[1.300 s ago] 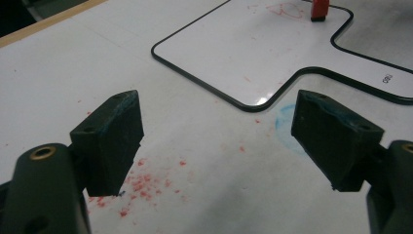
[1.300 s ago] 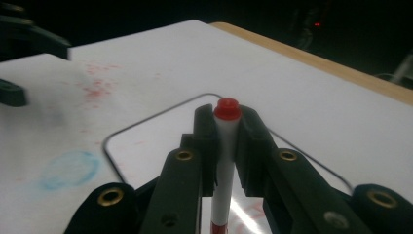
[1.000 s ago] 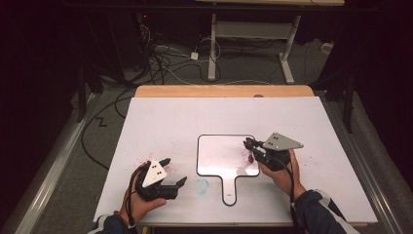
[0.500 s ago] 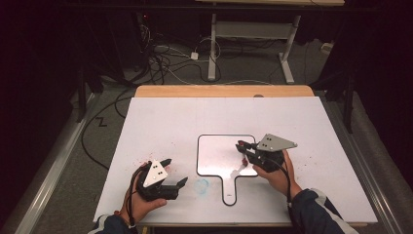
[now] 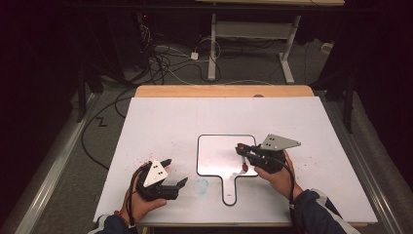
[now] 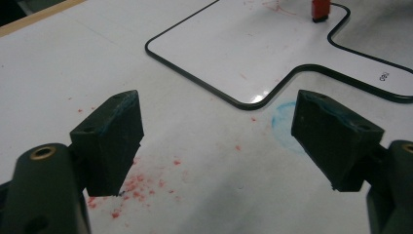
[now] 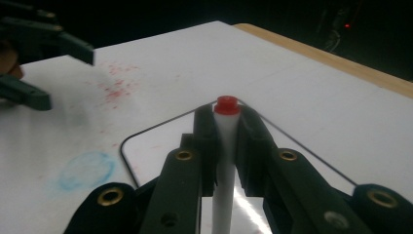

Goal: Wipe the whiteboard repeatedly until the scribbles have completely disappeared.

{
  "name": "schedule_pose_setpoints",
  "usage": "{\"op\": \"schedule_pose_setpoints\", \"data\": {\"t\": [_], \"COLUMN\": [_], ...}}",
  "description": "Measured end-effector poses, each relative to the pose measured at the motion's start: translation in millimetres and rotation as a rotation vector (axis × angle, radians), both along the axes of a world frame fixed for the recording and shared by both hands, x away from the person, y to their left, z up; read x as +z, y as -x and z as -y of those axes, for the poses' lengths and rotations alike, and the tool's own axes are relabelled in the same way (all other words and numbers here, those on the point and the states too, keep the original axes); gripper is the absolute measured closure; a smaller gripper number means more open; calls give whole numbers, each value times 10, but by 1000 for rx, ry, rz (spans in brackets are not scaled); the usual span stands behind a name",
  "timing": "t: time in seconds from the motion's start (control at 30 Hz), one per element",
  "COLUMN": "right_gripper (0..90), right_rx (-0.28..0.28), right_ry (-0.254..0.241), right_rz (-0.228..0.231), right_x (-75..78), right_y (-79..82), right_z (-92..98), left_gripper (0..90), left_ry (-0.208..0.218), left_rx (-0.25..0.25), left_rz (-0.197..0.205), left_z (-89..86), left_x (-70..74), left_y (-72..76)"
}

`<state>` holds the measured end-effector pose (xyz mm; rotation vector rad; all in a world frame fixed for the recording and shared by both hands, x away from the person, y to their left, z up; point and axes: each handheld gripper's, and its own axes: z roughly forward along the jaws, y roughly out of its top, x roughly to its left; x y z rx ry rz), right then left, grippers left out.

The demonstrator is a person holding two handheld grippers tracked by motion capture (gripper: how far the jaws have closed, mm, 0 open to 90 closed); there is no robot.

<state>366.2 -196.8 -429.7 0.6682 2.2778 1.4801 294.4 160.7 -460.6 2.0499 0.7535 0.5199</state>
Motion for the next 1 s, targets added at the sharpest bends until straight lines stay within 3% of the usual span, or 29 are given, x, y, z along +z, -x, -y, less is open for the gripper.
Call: {"op": "schedule_pose_setpoints", "data": {"t": [0.1, 0.3, 0.4, 0.53, 0.63, 0.8, 0.9, 1.0], "right_gripper": [814, 814, 814, 814, 814, 814, 814, 814], "right_rx": [10, -113, -133, -134, -89, -13, -24, -81], "right_ry": [33, 34, 16, -8, -54, -67, -53, -36], "right_rz": [41, 89, 99, 108, 67, 44, 66, 94], "right_x": [6, -20, -37, -66, -72, -83, -83, -85], "right_y": [54, -155, -212, -277, -250, -173, -207, -334], "right_z": [-9, 179, 201, 145, 44, -86, -71, 9], "left_gripper": [184, 184, 184, 184, 184, 184, 184, 184], "left_ry": [2, 0, -1, -6, -3, -2, -2, -3], "left_rx": [-2, -4, -7, -11, -10, -14, -13, -16], "left_rz": [2, 1, -2, -3, -4, -4, -5, -6], "left_z": [-1, 0, 2, 9, 7, 4, 1, 7], "left_x": [3, 0, -4, -6, -8, -10, -8, -11], "left_y": [5, -1, -11, -16, -17, -8, -6, -3]}}
